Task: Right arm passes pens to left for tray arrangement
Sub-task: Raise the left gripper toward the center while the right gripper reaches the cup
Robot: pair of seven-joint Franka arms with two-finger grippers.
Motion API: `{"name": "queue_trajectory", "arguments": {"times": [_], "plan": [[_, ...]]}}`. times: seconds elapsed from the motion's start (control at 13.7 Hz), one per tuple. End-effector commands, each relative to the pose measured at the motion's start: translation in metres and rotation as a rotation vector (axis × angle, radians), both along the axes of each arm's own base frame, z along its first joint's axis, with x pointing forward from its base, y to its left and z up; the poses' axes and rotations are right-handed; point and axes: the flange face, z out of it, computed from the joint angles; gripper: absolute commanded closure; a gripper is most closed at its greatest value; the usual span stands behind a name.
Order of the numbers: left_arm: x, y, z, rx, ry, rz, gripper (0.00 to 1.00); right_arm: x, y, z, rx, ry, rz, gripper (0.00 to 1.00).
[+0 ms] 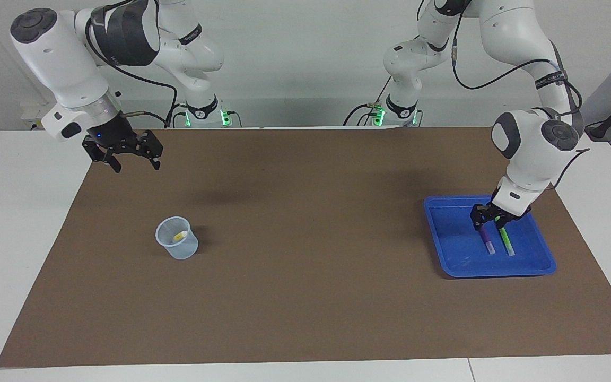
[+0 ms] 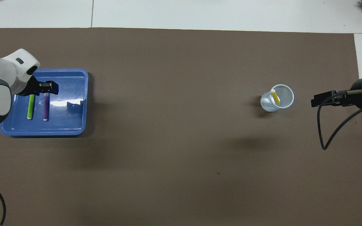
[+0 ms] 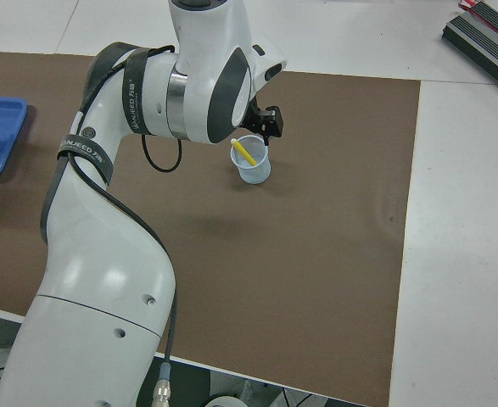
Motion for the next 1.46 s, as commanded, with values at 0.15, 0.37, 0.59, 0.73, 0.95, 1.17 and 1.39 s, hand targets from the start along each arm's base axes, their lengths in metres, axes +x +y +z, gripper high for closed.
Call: {"name": "queue_trajectory", "arguments": {"times": [0.15, 0.37, 0.59, 0.73, 0.95, 1.17, 1.39], "plan": [[-0.012, -0.058, 0.012, -0.128, 0.064, 0.229, 0.19, 0.033, 0.034, -0.038, -0.120, -0.026, 0.134, 0.00], [-0.022, -0.100, 0.028, -0.235, 0.111, 0.441, 0.13, 0.075, 0.064, -0.074, -0.126, -0.031, 0.185, 0.00], [-0.029, -0.136, 0.033, -0.244, 0.132, 0.568, 0.09, 0.083, 0.088, -0.100, -0.143, -0.031, 0.208, 0.00], [-0.032, -0.152, 0.034, -0.246, 0.144, 0.643, 0.08, 0.087, 0.093, -0.124, -0.158, -0.023, 0.211, 0.02], [-0.042, -0.193, 0.044, -0.300, 0.181, 0.784, 0.03, 0.085, 0.091, -0.144, -0.177, 0.003, 0.216, 0.26], [-0.055, -0.232, 0.045, -0.295, 0.204, 0.855, 0.00, 0.080, 0.092, -0.153, -0.185, 0.017, 0.225, 0.45], [-0.068, -0.264, 0.049, -0.298, 0.213, 0.909, 0.00, 0.078, 0.094, -0.163, -0.186, 0.014, 0.233, 0.50]]}}
